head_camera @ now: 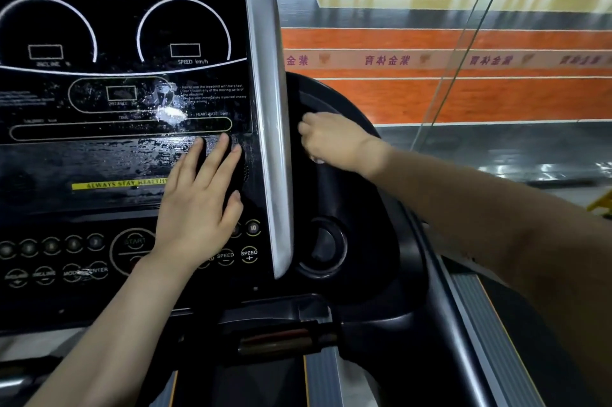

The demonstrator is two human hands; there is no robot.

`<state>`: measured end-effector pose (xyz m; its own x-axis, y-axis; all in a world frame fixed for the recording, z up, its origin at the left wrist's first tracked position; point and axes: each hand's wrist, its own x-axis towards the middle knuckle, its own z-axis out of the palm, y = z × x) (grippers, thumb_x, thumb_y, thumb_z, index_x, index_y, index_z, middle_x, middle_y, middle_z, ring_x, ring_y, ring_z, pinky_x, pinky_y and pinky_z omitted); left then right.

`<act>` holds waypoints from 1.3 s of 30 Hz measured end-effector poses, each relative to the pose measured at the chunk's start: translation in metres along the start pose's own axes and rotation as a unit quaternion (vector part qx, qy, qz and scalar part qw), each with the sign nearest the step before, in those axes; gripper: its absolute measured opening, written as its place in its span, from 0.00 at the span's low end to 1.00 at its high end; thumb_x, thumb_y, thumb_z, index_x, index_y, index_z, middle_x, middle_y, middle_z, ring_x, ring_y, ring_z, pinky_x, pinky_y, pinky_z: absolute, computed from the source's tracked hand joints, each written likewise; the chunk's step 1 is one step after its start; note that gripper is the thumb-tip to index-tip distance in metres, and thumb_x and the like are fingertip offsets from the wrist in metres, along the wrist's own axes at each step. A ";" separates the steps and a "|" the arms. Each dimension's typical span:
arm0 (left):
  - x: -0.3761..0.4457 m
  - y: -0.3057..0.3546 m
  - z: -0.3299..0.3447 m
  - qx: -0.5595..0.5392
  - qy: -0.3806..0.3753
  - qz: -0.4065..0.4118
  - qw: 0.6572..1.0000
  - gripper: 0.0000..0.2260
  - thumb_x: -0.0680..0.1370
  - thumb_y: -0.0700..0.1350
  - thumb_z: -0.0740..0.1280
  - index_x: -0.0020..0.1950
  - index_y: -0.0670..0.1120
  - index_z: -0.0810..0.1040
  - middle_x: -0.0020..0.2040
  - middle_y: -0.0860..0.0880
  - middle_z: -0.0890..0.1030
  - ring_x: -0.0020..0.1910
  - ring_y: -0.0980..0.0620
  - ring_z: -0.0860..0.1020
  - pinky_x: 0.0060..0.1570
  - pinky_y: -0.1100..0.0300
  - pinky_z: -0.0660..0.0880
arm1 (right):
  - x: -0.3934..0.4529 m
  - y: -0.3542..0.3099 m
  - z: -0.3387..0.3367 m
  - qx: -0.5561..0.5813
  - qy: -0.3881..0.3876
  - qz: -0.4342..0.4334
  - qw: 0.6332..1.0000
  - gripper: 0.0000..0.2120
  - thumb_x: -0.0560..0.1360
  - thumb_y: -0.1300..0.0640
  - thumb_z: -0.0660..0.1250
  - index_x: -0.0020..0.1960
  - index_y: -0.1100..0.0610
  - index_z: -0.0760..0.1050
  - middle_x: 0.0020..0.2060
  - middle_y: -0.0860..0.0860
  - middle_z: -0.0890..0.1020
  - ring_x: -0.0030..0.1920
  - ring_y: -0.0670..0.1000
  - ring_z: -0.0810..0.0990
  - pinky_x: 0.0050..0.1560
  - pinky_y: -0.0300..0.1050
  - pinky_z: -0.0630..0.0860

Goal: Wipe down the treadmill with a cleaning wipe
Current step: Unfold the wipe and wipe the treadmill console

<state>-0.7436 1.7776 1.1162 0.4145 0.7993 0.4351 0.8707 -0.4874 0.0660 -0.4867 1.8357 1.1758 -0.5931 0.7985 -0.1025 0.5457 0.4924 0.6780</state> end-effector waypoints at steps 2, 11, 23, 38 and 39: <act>0.000 0.000 0.000 -0.001 0.002 0.001 1.000 0.28 0.79 0.52 0.52 0.80 0.50 0.59 0.81 0.51 0.57 0.80 0.43 0.53 0.77 0.44 0.50 | 0.008 0.008 0.002 -0.015 0.068 -0.034 0.997 0.16 0.46 0.57 0.82 0.21 0.53 0.74 0.24 0.48 0.74 0.29 0.52 0.74 0.28 0.36 0.64; 0.000 -0.001 -0.001 -0.008 0.009 0.017 1.000 0.28 0.80 0.52 0.53 0.80 0.49 0.59 0.80 0.50 0.58 0.80 0.43 0.53 0.76 0.46 0.49 | -0.086 -0.048 0.030 0.084 -0.001 0.053 0.995 0.08 0.63 0.59 0.65 0.25 0.55 0.74 0.24 0.52 0.71 0.28 0.54 0.70 0.29 0.42 0.61; -0.001 -0.004 -0.001 0.004 -0.001 0.024 1.000 0.28 0.80 0.53 0.52 0.81 0.49 0.58 0.81 0.50 0.57 0.80 0.43 0.52 0.77 0.46 0.49 | 0.012 0.027 0.013 -0.040 0.013 -0.046 0.998 0.08 0.74 0.60 0.64 0.39 0.57 0.81 0.38 0.50 0.81 0.44 0.53 0.79 0.46 0.45 0.76; -0.001 -0.003 0.001 0.000 0.005 0.024 1.000 0.28 0.80 0.53 0.52 0.80 0.48 0.59 0.81 0.49 0.57 0.79 0.41 0.52 0.76 0.45 0.48 | -0.140 -0.133 0.021 0.268 -0.175 0.148 0.936 0.10 0.69 0.60 0.70 0.50 0.56 0.81 0.47 0.53 0.81 0.50 0.52 0.79 0.46 0.40 0.76; -0.001 -0.004 0.001 -0.001 0.005 0.025 1.000 0.28 0.80 0.53 0.53 0.80 0.48 0.59 0.81 0.49 0.56 0.79 0.41 0.52 0.76 0.45 0.48 | -0.132 -0.125 0.021 0.265 -0.166 0.160 0.936 0.08 0.65 0.59 0.74 0.44 0.56 0.82 0.43 0.53 0.82 0.46 0.51 0.80 0.42 0.38 0.76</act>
<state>-0.7469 1.7791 1.1145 0.4550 0.7698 0.4475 0.8481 -0.5279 0.0457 -0.4642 1.6763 1.0895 -0.1796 0.9551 -0.2358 0.9336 0.2410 0.2653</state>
